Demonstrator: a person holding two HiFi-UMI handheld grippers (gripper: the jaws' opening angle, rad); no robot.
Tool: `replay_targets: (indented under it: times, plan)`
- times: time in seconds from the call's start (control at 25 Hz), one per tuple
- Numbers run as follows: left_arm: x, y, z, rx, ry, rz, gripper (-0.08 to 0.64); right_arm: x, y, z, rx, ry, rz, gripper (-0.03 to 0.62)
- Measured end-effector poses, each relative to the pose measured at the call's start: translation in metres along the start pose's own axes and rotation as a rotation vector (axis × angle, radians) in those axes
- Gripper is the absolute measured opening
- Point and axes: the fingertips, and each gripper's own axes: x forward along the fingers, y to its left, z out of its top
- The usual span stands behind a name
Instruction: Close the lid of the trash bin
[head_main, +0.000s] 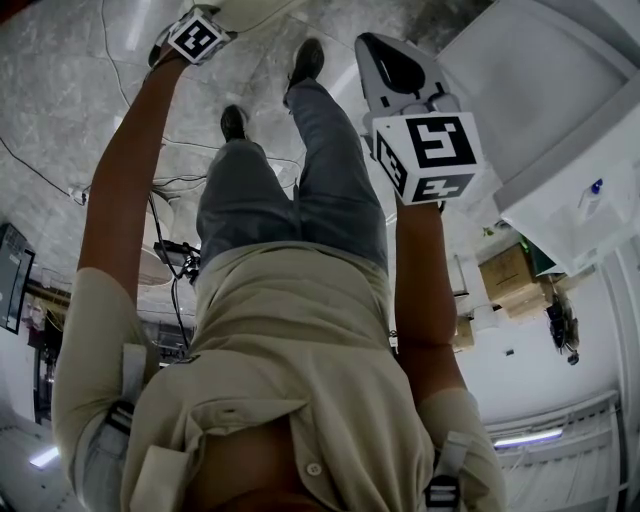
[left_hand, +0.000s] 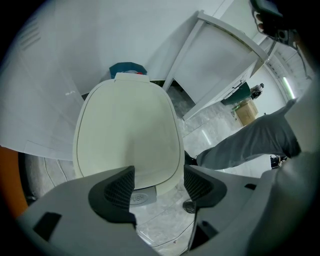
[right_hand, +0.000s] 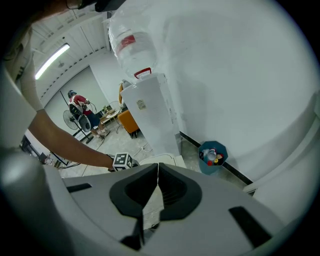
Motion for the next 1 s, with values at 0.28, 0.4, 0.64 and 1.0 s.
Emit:
replay_targets:
  times: [0.28,0.4,0.64,1.0]
  plan:
    - [-0.013,-0.015,0.027,-0.031,-0.044,0.006,0.305,-0.025,-0.001,0.008,-0.018,-0.003,-0.010,0.025]
    - [-0.043,-0.001,0.031,-0.057,-0.081,0.050,0.305,-0.028,0.006,0.026,-0.037,-0.034,0.008,0.025]
    - [-0.149,0.010,0.005,-0.250,-0.189,0.144,0.305,-0.037,0.065,0.086,-0.158,-0.093,0.090,0.025]
    - [-0.311,-0.023,-0.004,-0.488,-0.531,0.126,0.262,-0.065,0.155,0.178,-0.313,-0.164,0.125,0.025]
